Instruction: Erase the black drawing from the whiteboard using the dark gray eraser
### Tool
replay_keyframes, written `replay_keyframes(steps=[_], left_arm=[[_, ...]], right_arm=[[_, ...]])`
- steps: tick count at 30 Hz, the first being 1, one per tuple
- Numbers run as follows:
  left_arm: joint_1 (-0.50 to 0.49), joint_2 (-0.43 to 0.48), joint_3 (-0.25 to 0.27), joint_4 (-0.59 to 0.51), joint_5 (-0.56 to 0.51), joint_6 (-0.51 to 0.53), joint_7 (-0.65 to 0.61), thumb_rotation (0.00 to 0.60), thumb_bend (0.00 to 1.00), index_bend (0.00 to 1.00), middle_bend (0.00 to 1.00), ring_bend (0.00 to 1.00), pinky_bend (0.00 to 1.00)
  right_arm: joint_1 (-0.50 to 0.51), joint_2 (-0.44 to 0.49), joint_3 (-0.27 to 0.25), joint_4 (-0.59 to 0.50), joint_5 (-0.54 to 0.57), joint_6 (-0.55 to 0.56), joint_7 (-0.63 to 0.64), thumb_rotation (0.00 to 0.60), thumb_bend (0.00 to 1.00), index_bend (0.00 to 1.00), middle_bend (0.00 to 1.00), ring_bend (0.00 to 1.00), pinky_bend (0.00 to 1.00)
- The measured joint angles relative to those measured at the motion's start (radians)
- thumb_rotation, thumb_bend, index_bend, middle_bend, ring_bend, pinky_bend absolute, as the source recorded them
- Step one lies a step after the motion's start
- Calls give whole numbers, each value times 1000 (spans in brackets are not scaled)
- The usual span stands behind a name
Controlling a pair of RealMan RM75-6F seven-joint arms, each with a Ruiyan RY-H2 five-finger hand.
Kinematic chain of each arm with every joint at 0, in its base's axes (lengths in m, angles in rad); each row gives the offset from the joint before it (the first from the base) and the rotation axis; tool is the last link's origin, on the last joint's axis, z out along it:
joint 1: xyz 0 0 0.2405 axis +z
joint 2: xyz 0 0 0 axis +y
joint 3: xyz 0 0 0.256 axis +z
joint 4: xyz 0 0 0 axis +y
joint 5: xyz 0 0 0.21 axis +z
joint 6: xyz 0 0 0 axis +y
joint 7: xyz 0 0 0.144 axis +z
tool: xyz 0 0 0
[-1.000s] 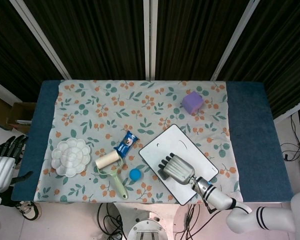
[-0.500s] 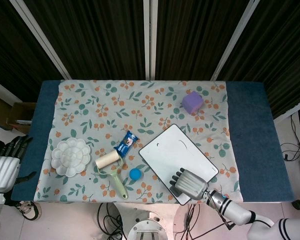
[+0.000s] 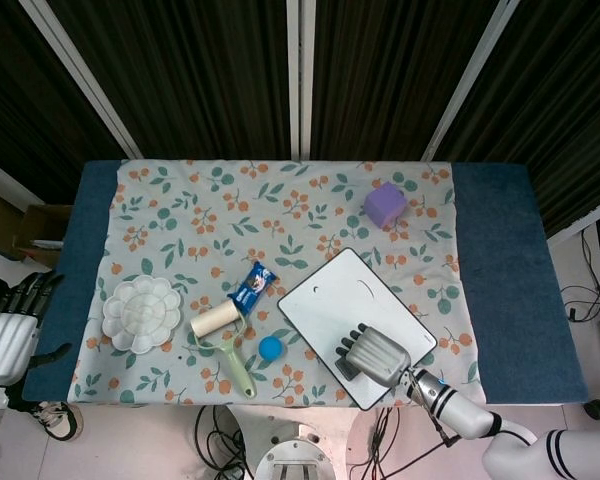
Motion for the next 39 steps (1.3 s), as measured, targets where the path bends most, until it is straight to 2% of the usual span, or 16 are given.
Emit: replay_keyframes(steps=[6,13,19,28,39], left_arm=[[0,2,-2,6,-2,1,-10,600,0,76,72,36,161],[3,7,-5,15,-10,4,-23,600,0,75,72,36,161],[5,10,-5,21,-14,4,-30,600,0,76,72,36,161],[8,17,-8,29,-24,2,-40,600,0,75,73,36,161],[11,18,-7,29,-27,2,-42,600,0,75,72,36,161]], right_arm=[[11,-82,63,101,56,-4,8,600,316,903,784,689,796],[59,-193,185,257,170,-22,24,600,316,903,784,689,796],[111,-256,244,363,263,-58,15,600,317,903,784,689,796],[186,-341,300,481,310,-73,26,600,317,904,784,689,796],[257,-400,317,512,351,-92,-6,600,319,904,786,689,798]])
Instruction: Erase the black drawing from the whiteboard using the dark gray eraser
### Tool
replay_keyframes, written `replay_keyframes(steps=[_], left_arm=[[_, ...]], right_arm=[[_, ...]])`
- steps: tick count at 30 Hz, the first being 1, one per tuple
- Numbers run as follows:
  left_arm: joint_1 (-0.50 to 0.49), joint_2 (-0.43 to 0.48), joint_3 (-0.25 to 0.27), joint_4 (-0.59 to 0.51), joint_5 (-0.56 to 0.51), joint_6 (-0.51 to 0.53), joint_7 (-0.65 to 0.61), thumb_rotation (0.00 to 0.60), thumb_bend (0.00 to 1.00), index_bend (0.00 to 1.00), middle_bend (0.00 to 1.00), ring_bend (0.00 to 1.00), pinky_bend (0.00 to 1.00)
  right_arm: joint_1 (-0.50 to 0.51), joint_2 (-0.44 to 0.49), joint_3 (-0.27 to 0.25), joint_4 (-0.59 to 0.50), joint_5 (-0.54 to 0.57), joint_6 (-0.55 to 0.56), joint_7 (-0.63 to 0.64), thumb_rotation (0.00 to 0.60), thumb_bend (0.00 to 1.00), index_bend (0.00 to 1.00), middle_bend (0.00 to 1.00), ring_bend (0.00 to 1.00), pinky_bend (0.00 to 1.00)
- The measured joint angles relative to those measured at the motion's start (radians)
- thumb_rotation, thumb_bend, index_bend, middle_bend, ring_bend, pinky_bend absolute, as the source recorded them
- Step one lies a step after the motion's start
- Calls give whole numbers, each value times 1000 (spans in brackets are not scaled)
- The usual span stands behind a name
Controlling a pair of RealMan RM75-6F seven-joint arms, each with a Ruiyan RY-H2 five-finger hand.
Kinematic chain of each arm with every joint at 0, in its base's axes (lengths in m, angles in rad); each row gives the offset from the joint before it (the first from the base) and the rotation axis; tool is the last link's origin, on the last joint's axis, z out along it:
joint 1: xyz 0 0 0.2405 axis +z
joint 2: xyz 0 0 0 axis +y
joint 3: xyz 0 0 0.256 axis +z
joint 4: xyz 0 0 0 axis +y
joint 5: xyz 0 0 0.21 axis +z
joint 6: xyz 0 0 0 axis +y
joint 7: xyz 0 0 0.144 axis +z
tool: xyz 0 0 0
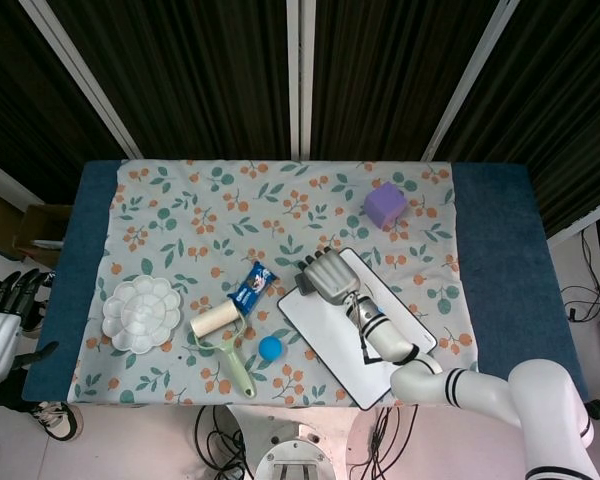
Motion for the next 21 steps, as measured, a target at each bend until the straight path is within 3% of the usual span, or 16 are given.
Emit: replay_keyframes(steps=[9,21], left_arm=[[1,5,-1,-9,10,9,3,600,0,75,73,36,161],[-4,-6,5,-14,22,4,18,600,0,75,72,36,161]], right_arm=[[1,10,-37,-39,13,2,-21,600,319,908,788,689,798],[-53,163,-131,-222,-16,29,-23,600,318,909,788,689,799]])
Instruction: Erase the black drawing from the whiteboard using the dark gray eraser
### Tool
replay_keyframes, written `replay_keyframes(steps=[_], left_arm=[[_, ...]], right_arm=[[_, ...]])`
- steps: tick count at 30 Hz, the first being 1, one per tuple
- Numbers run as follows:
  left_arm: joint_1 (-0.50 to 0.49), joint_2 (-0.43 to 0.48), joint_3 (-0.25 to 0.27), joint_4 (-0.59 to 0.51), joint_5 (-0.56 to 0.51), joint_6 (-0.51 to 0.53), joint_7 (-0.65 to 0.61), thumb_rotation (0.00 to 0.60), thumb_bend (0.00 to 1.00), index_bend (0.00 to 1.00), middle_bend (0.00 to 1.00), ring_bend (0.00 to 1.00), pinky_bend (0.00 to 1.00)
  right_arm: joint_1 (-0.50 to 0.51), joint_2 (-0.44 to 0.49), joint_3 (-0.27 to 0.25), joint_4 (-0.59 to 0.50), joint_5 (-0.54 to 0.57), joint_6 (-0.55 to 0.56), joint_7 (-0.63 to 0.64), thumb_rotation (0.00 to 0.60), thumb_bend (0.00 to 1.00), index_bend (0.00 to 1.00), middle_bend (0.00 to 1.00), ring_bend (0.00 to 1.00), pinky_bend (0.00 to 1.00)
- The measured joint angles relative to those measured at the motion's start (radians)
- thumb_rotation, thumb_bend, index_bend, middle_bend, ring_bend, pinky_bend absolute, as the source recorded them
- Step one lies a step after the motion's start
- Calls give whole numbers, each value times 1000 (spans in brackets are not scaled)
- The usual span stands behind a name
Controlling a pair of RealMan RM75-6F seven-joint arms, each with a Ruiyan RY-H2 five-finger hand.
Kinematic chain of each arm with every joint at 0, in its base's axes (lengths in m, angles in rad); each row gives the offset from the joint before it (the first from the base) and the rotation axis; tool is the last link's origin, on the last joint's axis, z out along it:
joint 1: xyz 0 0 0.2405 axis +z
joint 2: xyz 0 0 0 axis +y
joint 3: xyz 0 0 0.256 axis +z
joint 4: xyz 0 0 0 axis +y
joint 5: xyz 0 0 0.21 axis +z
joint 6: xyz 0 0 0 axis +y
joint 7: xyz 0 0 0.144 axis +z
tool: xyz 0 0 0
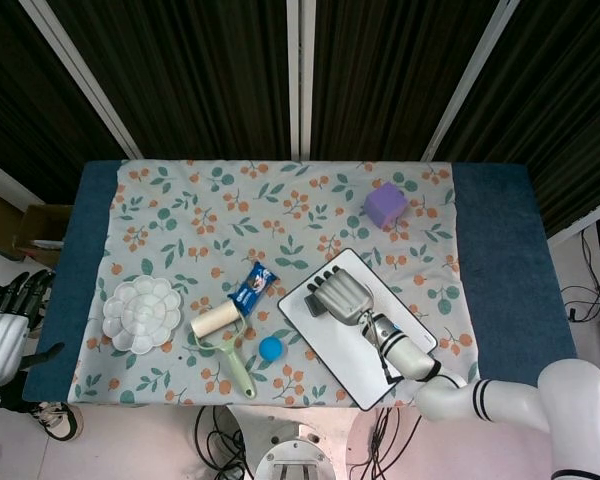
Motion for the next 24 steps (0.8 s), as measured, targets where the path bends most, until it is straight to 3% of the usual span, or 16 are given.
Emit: replay_keyframes(steps=[14,24], left_arm=[[-15,-7,2,1,6,-23,11,600,0,76,72,36,161],[-22,1,0,-23,13,-21,33,600,0,75,72,36,161]], right_arm=[[-121,227,-134,-166,-131,99,90,600,319,910,789,689,799],[-125,212,-100,-109,-111,74,156,600,319,911,789,689,799]])
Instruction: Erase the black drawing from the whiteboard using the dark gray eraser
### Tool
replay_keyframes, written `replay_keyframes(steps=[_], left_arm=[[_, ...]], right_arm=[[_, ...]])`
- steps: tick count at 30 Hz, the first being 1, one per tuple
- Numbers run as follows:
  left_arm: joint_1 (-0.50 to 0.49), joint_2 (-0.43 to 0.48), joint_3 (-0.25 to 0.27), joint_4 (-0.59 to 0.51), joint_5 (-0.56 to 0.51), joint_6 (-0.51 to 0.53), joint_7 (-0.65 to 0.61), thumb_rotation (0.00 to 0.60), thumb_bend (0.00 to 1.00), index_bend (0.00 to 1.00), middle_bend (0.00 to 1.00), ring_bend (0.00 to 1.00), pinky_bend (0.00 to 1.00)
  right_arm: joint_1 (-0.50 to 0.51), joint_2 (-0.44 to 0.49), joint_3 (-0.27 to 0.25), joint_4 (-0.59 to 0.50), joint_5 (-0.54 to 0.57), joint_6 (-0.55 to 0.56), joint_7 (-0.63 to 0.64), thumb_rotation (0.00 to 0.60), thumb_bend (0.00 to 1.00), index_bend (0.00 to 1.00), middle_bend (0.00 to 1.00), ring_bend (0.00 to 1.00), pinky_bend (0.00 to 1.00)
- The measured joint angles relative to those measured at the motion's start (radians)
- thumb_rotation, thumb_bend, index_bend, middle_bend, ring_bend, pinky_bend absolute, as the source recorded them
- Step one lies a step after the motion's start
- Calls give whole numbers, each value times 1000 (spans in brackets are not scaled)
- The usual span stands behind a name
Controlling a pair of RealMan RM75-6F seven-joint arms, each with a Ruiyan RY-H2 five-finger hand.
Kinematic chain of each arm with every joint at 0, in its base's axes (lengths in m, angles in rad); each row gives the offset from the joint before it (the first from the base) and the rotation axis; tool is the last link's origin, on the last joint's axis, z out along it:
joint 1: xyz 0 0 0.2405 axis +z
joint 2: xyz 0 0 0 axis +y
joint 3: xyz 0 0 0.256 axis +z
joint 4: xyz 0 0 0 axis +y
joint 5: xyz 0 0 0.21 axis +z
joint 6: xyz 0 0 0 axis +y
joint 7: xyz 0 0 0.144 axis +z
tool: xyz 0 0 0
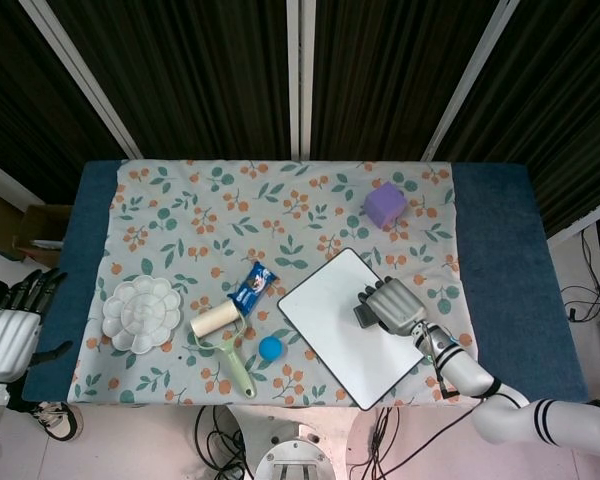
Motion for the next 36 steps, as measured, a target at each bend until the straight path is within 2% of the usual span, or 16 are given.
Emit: replay_keyframes(steps=[13,31,36], left_arm=[[5,5,1,2,-2,10,-9,600,0,75,72,36,161],[8,5,4,8,-4,11,-13,600,0,75,72,36,161],[8,3,4,5,-3,10,-10,600,0,75,72,36,161]], right_arm=[[44,-107,59,115,70,-69,10,600,319,918,792,689,802],[132,-312,159,390,73,-76,52,600,320,918,792,690,802],[143,-321,158,411,55,-85,75,600,319,918,792,690,802]])
